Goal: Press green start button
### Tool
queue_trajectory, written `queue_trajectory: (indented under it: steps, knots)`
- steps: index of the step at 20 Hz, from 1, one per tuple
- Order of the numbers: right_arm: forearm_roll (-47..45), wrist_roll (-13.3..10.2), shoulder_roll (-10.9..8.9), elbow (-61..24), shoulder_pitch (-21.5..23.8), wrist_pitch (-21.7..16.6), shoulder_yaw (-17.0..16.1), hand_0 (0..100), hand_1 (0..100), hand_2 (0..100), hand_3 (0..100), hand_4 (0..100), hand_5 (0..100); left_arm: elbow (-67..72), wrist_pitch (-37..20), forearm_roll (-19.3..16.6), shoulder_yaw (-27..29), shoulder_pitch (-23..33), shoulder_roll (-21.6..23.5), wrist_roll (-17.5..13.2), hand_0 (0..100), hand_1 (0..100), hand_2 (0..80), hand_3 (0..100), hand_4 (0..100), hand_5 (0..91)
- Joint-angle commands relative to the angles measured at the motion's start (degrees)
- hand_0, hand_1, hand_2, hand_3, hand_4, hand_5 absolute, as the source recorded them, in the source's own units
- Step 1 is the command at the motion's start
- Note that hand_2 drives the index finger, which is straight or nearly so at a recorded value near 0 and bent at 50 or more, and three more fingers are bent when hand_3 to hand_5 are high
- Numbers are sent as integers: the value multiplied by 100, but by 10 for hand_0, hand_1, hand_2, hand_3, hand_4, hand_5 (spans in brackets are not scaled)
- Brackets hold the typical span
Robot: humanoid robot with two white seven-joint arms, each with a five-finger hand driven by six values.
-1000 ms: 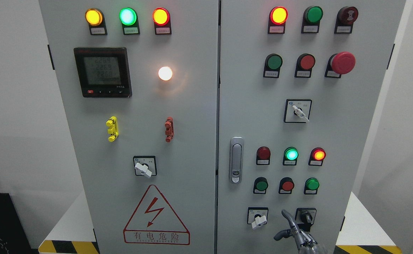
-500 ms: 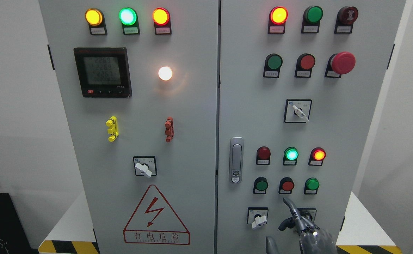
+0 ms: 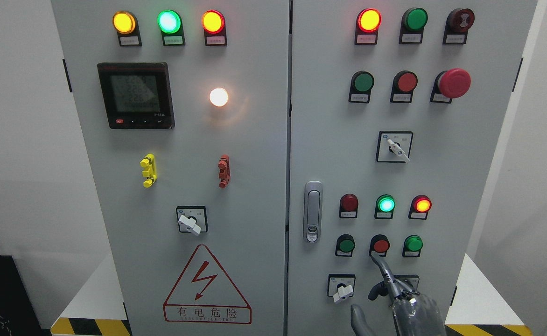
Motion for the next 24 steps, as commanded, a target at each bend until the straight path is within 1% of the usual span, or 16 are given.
queue_trajectory:
  steps: [1, 13, 24]
  knots:
    - [134, 4, 6, 314, -133, 1, 73, 547, 314, 0, 657, 663, 679, 0, -4, 0, 0, -1, 0, -2, 120, 556, 0, 0, 0, 0]
    - [249, -5, 6, 728, -397, 1, 82, 559, 314, 0, 661, 666, 680, 0, -4, 0, 0, -1, 0, -2, 120, 556, 0, 0, 0, 0]
    - [266, -5, 15, 895, -546, 9, 196, 564, 315, 0, 663, 668, 681, 0, -4, 0, 0, -1, 0, -2, 120, 556, 0, 0, 0, 0]
